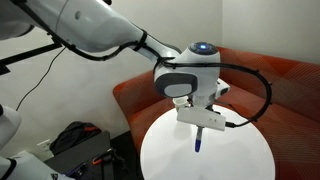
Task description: Put the marker in the cup on the table
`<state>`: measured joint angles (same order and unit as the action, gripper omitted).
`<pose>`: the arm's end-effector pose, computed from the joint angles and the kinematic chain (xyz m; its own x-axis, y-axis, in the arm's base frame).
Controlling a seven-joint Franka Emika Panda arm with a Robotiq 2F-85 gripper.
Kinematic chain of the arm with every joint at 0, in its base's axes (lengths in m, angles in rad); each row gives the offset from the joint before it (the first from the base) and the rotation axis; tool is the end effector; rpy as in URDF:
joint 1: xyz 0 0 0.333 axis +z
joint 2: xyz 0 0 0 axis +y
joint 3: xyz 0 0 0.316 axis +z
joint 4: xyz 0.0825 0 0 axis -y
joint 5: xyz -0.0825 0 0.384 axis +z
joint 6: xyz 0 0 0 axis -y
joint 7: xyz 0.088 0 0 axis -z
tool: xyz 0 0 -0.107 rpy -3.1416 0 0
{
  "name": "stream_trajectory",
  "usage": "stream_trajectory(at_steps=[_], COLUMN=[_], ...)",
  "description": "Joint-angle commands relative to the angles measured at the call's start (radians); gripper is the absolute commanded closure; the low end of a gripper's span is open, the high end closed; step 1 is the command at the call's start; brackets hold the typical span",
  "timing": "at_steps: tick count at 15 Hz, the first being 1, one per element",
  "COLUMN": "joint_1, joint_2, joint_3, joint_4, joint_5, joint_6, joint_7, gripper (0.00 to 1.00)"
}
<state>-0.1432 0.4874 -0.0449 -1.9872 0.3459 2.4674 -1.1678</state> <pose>0.5997 -0.1141 0.2155 0.7516 0.6391 0.1631 0.6571 -0.7468 -0.1020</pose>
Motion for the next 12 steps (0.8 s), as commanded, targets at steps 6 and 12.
stream_trajectory(at_steps=[6, 12], joint_1=[-0.055, -0.076], joint_2=[0.205, 0.339], joint_3=[0.047, 0.065], joint_4=[0.251, 0.414], joint_5=[-0.138, -0.14], joint_6=[-0.198, -0.348], joint_7=[0.229, 0.276], gripper=[0.94, 0.94])
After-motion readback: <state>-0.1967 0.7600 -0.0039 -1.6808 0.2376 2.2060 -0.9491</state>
